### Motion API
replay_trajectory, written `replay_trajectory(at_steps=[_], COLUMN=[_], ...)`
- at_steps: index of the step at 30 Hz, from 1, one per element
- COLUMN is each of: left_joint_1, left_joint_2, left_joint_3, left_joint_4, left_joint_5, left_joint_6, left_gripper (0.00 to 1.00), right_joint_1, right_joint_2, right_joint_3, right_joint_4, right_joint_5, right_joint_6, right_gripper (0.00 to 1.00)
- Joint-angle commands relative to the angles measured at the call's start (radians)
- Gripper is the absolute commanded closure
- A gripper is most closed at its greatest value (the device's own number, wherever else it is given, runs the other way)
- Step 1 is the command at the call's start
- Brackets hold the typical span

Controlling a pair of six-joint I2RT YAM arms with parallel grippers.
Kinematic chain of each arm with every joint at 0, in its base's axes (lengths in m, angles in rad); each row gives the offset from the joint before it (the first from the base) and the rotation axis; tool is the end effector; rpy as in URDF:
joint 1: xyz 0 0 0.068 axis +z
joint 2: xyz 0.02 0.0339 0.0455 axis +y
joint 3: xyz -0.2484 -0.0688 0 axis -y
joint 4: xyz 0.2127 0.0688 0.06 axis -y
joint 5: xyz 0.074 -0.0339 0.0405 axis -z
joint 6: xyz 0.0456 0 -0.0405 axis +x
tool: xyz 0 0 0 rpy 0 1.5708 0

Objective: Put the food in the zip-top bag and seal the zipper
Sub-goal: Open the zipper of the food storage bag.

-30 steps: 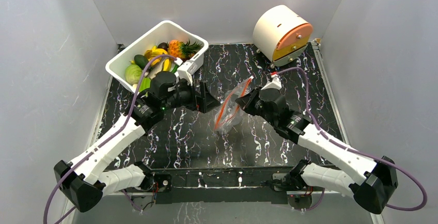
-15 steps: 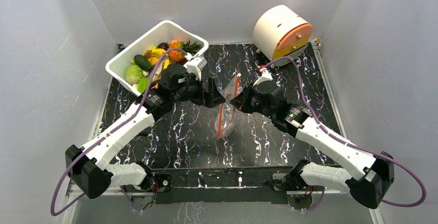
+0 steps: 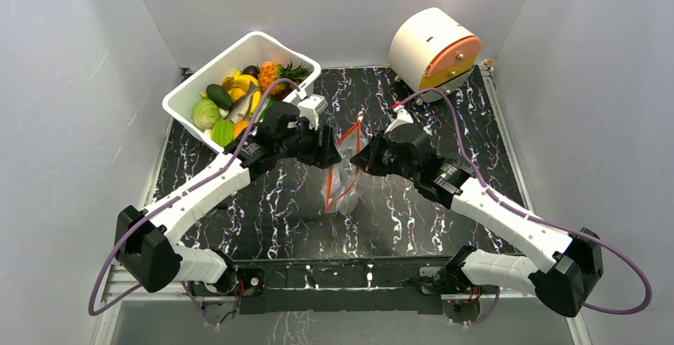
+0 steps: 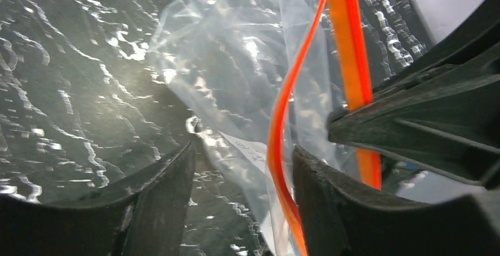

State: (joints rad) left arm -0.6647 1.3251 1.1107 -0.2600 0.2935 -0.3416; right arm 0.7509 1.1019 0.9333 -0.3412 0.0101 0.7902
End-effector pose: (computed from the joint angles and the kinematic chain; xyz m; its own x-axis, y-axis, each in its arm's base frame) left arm 0.2161 -0.1861 0.3141 -0.6044 0.0663 -0.7939 0.6267 0.6547 -0.4225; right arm 0.1698 0.1579 0.3002 -0.7312 0.2894 -0.6177 -0.2221 0.7552 0.6167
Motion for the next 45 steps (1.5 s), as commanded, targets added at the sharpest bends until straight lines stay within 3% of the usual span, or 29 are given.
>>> replay_trajectory(at_steps=[1,3,5,6,15,23,26,27,32,34,45], left_joint_1=[-0.003,-0.003,-0.003,-0.002,-0.001,-0.002,-0.002,-0.001,-0.001,-0.003,-0.001], left_joint_2=[-0.014,-0.027,-0.053,-0.074,-0.192,-0.177,-0.194,-0.2,-0.223,-0.227,-0.293], left_joint_3=[0.037,0.041,0.035,0.028,-0.083,-0.083,-0.085,-0.086,-0.089,-0.086,-0.005], left_joint_4=[-0.065,-0.087,-0.099,-0.098,-0.057,-0.109,-0.082,-0.067,-0.022,-0.021,-0.108], left_joint_5=[-0.117,-0.178,-0.216,-0.232,-0.315,-0.295,-0.223,-0.196,-0.093,-0.072,-0.113], left_joint_6=[0.047,0.047,0.049,0.046,0.003,0.0,0.005,0.006,-0.01,-0.018,-0.032], left_gripper=[0.58,0.81,0.98,1.0,1.0,1.0,1.0,0.97,0.51,0.38,0.13], right_joint_1=[0.0,-0.001,0.0,0.0,0.0,0.0,0.001,-0.001,0.0,0.0,0.0], right_joint_2=[-0.015,0.006,0.02,0.016,-0.068,-0.114,-0.128,-0.132,-0.131,-0.124,-0.2], right_joint_3=[0.067,0.126,0.194,0.217,0.289,0.228,0.192,0.173,0.084,0.082,0.127], right_joint_4=[-0.002,-0.102,-0.211,-0.244,-0.336,-0.236,-0.194,-0.177,-0.109,-0.131,-0.331], right_joint_5=[-0.006,0.018,0.065,0.086,0.247,0.162,0.122,0.107,0.038,0.057,0.24], right_joint_6=[-0.052,-0.105,-0.147,-0.161,-0.192,-0.141,-0.112,-0.093,-0.037,-0.038,-0.103], right_gripper=[1.0,1.0,1.0,1.0,1.0,1.0,1.0,1.0,1.0,1.0,1.0])
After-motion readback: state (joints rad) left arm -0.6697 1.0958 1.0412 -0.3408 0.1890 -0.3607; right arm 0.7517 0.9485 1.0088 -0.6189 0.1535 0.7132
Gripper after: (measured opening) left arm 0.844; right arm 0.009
